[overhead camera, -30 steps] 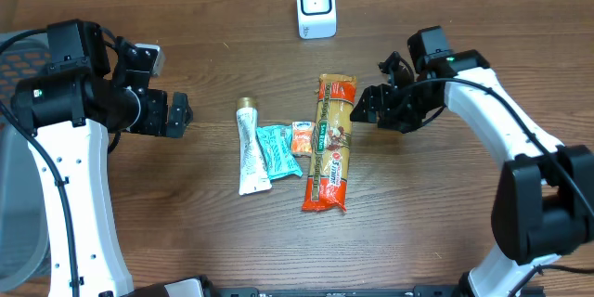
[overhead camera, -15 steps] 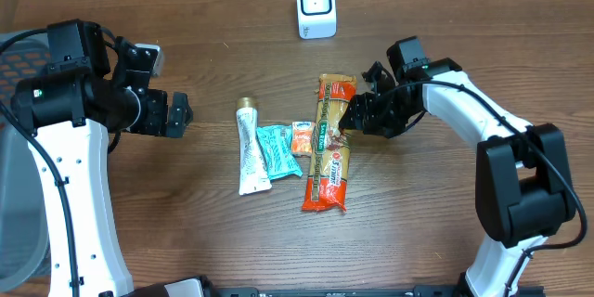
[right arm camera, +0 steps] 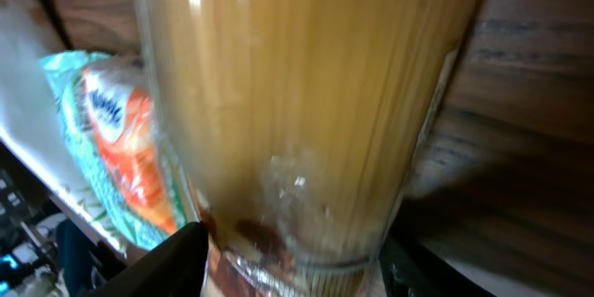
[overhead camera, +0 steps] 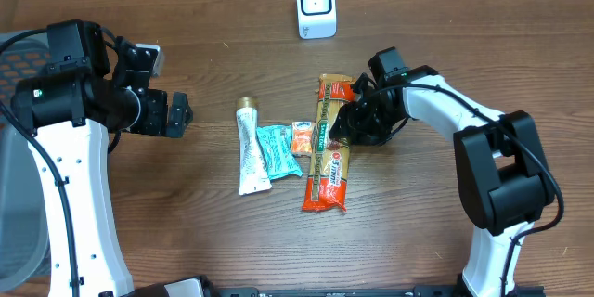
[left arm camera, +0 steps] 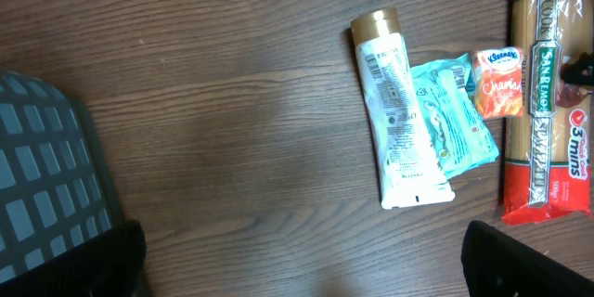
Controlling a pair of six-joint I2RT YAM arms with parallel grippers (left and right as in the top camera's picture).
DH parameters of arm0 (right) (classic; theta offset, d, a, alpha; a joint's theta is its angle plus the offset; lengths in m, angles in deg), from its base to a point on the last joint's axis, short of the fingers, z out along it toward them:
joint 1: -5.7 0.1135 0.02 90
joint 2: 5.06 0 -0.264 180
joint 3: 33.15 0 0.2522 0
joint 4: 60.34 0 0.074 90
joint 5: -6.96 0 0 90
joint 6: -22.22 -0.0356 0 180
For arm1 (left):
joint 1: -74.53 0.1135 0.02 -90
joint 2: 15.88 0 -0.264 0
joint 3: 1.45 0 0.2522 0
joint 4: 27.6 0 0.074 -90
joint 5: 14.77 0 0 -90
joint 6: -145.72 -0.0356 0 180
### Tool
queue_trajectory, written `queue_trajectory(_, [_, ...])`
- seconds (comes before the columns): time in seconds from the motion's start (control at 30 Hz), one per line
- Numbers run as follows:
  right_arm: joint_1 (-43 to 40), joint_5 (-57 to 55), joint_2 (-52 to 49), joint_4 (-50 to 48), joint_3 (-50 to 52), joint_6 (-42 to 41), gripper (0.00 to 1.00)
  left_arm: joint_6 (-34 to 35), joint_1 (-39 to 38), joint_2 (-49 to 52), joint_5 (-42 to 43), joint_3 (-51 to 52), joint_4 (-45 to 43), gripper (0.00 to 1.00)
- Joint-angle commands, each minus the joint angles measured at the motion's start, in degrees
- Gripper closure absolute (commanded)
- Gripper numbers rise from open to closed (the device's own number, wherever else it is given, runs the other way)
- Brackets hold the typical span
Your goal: Scan the item barcode
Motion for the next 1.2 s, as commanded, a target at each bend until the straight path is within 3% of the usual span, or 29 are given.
queue_trajectory(0.0, [0.46, 0.48, -1.75, -0.92, 0.35, -4.52, 0.43, -0.02, -0.07, -0.5, 0.68, -0.24, -0.09, 0.0])
queue_trajectory(0.3, [0.48, 0.46, -1.75, -1.25, 0.35, -4.5, 0.96, -0.02, -0.07, -0.5, 0.68, -0.24, -0.09, 0.0])
queue_trajectory(0.57, [-0.55, -5.38, 4.04, 7.85, -3.67, -3.93, 0.96, -0.02, -0.07, -0.5, 0.68, -0.24, -0.07, 0.0])
queue_trajectory(0.73, [0.28, -22.1, 10.97, 24.72, -13.11, -3.91, 0.96, -0.02, -0.07, -0.5, 0.68, -0.24, -0.07, 0.0])
queue_trajectory(0.9, [4.61, -44.52, 11.26, 39.26, -20.22, -11.02, 0.96, -0.02, -0.07, -0.5, 0.68, -0.24, -0.07, 0.0])
queue_trajectory(1.17, [11.67, -52.83, 3.26, 40.65, -20.2, -15.23, 0.96, -0.02, -0.07, -0.5, 0.68, -0.24, -0.09, 0.0])
